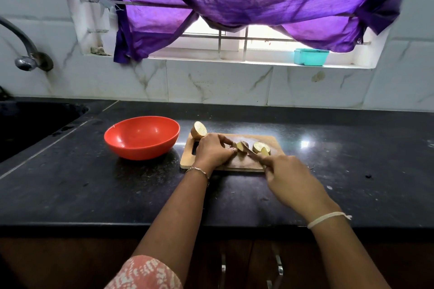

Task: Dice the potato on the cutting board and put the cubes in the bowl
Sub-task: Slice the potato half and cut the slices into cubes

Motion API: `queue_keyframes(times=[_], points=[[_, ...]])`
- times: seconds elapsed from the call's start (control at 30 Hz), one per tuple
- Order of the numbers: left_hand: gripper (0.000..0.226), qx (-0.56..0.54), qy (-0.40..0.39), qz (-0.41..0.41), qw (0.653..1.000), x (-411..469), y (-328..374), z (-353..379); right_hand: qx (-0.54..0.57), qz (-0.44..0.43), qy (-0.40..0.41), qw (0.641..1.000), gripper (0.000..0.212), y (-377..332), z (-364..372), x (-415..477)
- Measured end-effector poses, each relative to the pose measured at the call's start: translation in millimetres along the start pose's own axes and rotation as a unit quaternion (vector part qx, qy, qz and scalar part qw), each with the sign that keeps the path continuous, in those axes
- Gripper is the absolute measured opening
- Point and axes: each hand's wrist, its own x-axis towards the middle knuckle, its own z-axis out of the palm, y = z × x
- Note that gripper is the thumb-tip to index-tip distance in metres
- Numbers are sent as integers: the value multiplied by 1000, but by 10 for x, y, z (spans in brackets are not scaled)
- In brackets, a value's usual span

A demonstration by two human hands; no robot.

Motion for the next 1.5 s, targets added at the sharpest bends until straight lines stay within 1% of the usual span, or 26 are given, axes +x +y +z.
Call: queue_keyframes(times=[0.1, 0.17, 0.23, 0.43, 0.57, 0.63, 0.77, 0.8, 0.87, 0.9, 1.0, 1.07, 1.13, 1.2, 1.23, 1.33, 1.5], points=[[29, -15, 11, 17, 1000, -21, 6, 16, 67, 14, 21, 997, 38, 182, -9, 71], [34, 4, 26, 59, 998, -34, 28, 57, 128, 30, 46, 990, 38, 269, 43, 127], [40, 24, 22, 99, 995, -45, 57, 112, 173, 49, 79, 981, 38, 329, 125, 175], [60, 41, -45, 149, 987, -45, 86, 207, 223, 79, 136, 962, 36, 384, 309, 237], [65, 91, -65, 162, 981, -53, 151, 253, 211, 96, 177, 957, 45, 375, 342, 221], [61, 102, -64, 158, 980, -44, 182, 269, 190, 101, 181, 960, 53, 373, 316, 217], [37, 84, -45, 148, 984, -20, 200, 241, 165, 97, 168, 967, 76, 335, 227, 318], [32, 80, -44, 147, 985, -19, 201, 224, 161, 89, 164, 969, 75, 322, 216, 365], [26, 77, -40, 145, 986, -27, 197, 197, 141, 77, 161, 974, 63, 297, 205, 450], [24, 76, -35, 144, 986, -31, 191, 186, 134, 72, 159, 976, 61, 288, 212, 482], [19, 81, -7, 141, 987, -39, 161, 146, 128, 67, 148, 978, 71, 268, 251, 531], [24, 106, 5, 142, 984, -40, 142, 113, 120, 69, 147, 979, 78, 269, 280, 531], [26, 130, 9, 147, 981, -35, 121, 94, 114, 74, 158, 978, 72, 266, 290, 519], [24, 135, 11, 141, 981, -37, 112, 83, 107, 70, 171, 977, 62, 244, 285, 501], [23, 137, 16, 136, 981, -33, 105, 80, 103, 67, 173, 977, 60, 225, 284, 495], [22, 143, 33, 119, 982, -28, 77, 48, 96, 55, 169, 979, 60, 158, 312, 510], [21, 125, 43, 87, 987, -44, 23, -39, 102, 24, 167, 980, 66, -26, 394, 619]])
